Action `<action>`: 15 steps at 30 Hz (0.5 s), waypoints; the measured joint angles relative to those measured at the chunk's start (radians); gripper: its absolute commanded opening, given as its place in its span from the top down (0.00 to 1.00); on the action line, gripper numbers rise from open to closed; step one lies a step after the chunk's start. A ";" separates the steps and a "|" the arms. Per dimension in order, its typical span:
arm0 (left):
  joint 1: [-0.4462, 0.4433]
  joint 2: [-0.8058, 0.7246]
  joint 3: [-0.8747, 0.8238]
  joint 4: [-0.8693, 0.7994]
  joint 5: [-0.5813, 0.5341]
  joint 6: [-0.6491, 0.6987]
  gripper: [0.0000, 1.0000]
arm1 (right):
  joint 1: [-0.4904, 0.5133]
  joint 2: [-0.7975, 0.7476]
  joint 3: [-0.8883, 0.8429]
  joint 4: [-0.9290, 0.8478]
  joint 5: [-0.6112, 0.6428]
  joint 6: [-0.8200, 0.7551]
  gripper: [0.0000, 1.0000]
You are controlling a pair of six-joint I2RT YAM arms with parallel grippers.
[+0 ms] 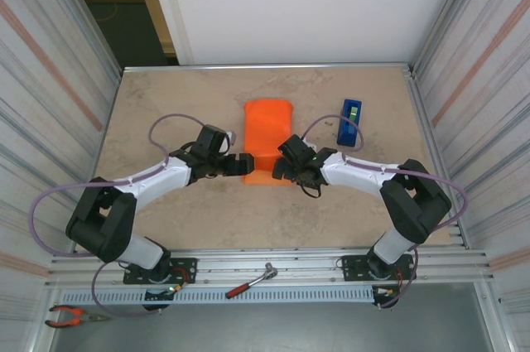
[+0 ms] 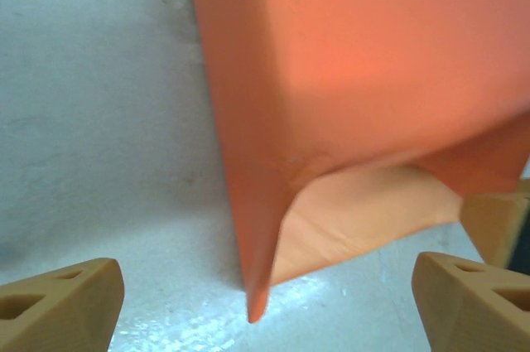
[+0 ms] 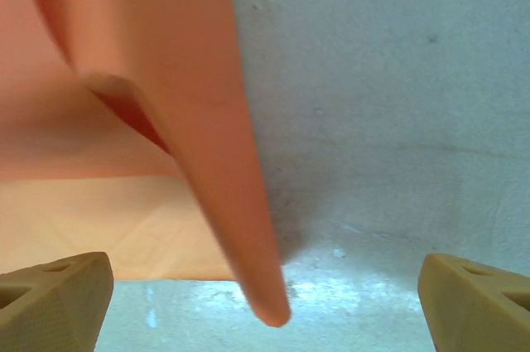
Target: Wrap the gift box in paper
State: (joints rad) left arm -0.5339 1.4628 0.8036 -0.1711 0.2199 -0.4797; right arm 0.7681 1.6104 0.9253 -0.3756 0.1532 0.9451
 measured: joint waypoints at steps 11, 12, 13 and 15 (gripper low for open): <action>-0.002 0.045 -0.002 0.018 0.066 0.002 0.52 | -0.003 0.034 -0.007 0.061 -0.046 0.022 0.26; -0.005 0.047 -0.005 0.026 0.057 -0.004 0.54 | -0.003 0.047 -0.005 0.062 -0.048 0.024 0.28; -0.009 0.050 -0.011 0.038 0.052 -0.013 0.56 | -0.003 0.058 -0.003 0.061 -0.049 0.024 0.29; -0.020 0.059 -0.025 0.055 0.042 -0.026 0.59 | -0.003 0.079 0.004 0.058 -0.045 0.024 0.32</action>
State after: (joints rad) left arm -0.5537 1.5215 0.7788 -0.1162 0.2615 -0.5053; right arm 0.7654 1.6897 0.9295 -0.3180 0.1078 0.9695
